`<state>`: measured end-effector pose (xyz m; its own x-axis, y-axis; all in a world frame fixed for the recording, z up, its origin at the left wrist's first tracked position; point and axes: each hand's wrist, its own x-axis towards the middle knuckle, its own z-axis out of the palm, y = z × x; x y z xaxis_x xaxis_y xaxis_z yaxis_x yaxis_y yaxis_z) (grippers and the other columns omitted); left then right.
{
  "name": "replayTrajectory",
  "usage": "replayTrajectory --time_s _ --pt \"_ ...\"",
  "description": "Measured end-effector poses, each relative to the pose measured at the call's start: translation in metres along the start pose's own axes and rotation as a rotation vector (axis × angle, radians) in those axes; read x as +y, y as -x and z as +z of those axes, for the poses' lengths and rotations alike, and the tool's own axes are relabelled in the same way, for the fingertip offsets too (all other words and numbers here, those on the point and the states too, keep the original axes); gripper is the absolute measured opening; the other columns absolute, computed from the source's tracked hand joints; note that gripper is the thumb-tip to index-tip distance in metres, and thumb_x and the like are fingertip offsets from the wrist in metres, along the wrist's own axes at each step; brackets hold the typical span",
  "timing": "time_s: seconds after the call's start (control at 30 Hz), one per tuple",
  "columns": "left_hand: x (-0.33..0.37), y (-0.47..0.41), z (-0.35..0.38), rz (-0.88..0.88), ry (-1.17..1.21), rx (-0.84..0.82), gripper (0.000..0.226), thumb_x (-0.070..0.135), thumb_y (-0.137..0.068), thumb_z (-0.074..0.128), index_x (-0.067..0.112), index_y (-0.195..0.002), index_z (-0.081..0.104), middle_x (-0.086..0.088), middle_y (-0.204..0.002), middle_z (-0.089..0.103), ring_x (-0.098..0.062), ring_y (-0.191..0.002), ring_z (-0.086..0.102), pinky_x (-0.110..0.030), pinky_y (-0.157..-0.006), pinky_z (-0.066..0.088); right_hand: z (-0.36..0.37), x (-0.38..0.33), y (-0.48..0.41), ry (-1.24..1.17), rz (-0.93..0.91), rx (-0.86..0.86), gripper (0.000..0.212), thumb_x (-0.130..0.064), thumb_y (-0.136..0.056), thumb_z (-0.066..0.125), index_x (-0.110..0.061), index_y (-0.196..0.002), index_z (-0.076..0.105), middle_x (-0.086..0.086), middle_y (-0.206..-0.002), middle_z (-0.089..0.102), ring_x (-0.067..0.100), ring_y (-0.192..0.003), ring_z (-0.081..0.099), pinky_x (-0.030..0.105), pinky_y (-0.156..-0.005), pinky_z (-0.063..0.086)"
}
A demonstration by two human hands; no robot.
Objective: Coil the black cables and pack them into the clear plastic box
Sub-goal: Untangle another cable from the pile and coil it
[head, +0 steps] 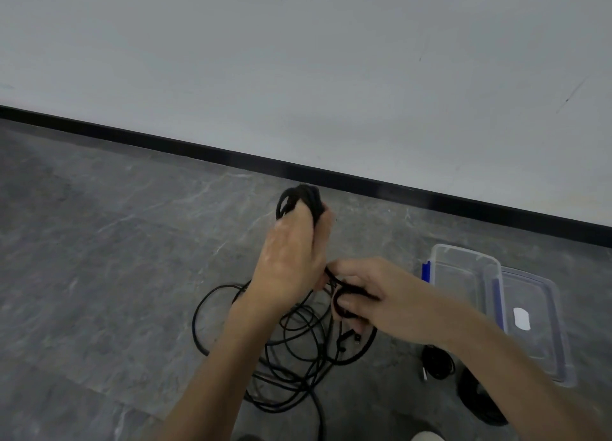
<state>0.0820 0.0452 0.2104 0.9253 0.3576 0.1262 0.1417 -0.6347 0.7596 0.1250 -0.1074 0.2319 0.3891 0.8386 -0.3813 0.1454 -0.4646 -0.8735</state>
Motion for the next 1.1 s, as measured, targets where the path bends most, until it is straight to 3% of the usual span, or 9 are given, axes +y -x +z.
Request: replayTrajectory --time_s 0.07,0.17,0.27,0.4,0.5,0.63,0.73,0.87,1.1 --pt "-0.002 0.001 0.003 0.023 -0.143 -0.084 0.026 0.032 -0.101 0.039 0.010 -0.095 0.051 0.003 -0.072 0.055 -0.006 -0.059 0.052 -0.016 -0.050 0.037 -0.005 -0.001 0.000 0.056 -0.014 0.075 0.036 0.002 -0.097 0.043 -0.026 -0.108 0.064 -0.020 -0.066 0.064 -0.004 -0.059 0.058 0.018 -0.061 0.048" --pt "-0.004 0.001 0.003 -0.004 -0.076 -0.226 0.029 0.032 -0.101 0.040 0.010 -0.087 0.052 0.004 -0.068 0.057 -0.006 -0.059 0.055 -0.020 -0.056 0.039 -0.013 -0.003 0.002 0.044 -0.005 0.134 0.038 0.002 -0.098 0.042 -0.027 -0.100 0.067 -0.020 -0.057 0.059 -0.002 -0.052 0.051 0.017 -0.056 0.042" --pt "-0.004 0.002 0.003 0.010 -0.026 -0.371 0.036 0.037 -0.101 0.038 0.019 -0.071 0.047 0.004 -0.064 0.049 -0.008 -0.056 0.047 -0.027 -0.057 0.038 -0.017 -0.003 0.003 -0.210 0.078 0.162 0.036 0.001 -0.097 0.044 -0.020 -0.090 0.073 -0.012 -0.062 0.061 -0.001 -0.056 0.051 0.012 -0.057 0.038" --pt "-0.002 0.005 -0.002 0.018 0.129 -0.492 0.059 0.061 -0.086 0.036 0.004 -0.074 0.047 0.012 -0.058 0.039 -0.004 -0.048 0.036 -0.017 -0.050 0.031 -0.025 0.000 0.005 -0.337 0.133 0.163 0.028 -0.005 -0.095 0.048 -0.003 -0.078 0.070 0.001 -0.063 0.056 0.009 -0.055 0.047 0.016 -0.051 0.037" --pt "-0.008 0.004 -0.003 0.054 0.055 -0.568 0.060 0.065 -0.082 0.040 0.008 -0.094 0.058 0.014 -0.071 0.048 0.000 -0.057 0.046 -0.015 -0.056 0.036 -0.029 0.002 0.009 -0.390 0.111 0.128 0.024 -0.012 -0.095 0.054 -0.004 -0.086 0.074 0.004 -0.070 0.062 0.011 -0.063 0.056 0.019 -0.058 0.047" --pt "-0.011 0.003 -0.004 0.039 -0.033 -0.619 0.040 0.047 -0.090 0.056 0.008 -0.090 0.051 0.009 -0.075 0.047 -0.002 -0.060 0.043 -0.016 -0.056 0.036 -0.033 0.003 0.012 -0.452 0.072 0.120 0.029 -0.025 -0.085 0.056 -0.008 -0.102 0.073 0.007 -0.075 0.067 0.018 -0.065 0.061 0.022 -0.060 0.051" --pt "-0.005 0.004 -0.001 0.072 -0.059 -0.622 0.027 0.041 -0.091 0.059 0.016 -0.087 0.051 0.015 -0.073 0.046 0.008 -0.059 0.047 -0.010 -0.055 0.036 -0.033 0.002 0.010 -0.469 0.062 0.177 0.030 -0.032 -0.082 0.056 -0.013 -0.099 0.071 0.008 -0.071 0.066 0.019 -0.062 0.059 0.021 -0.056 0.051" --pt "-0.002 0.005 0.002 0.097 -0.027 -0.545 0.040 0.043 -0.096 0.050 0.005 -0.086 0.053 0.004 -0.066 0.047 -0.004 -0.051 0.042 -0.019 -0.050 0.035 -0.032 0.003 0.008 -0.526 0.056 0.218 0.034 -0.036 -0.079 0.057 -0.013 -0.102 0.069 0.006 -0.067 0.064 0.013 -0.060 0.059 0.021 -0.058 0.051" --pt "-0.002 0.001 0.003 -0.034 -0.051 -0.322 0.031 0.040 -0.096 0.050 0.019 -0.074 0.047 0.004 -0.068 0.049 -0.006 -0.054 0.045 -0.017 -0.050 0.035 -0.034 0.005 0.008 -0.467 0.057 0.154 0.036 -0.021 -0.072 0.072 -0.016 -0.108 0.069 0.006 -0.068 0.062 0.012 -0.058 0.053 0.017 -0.055 0.048"
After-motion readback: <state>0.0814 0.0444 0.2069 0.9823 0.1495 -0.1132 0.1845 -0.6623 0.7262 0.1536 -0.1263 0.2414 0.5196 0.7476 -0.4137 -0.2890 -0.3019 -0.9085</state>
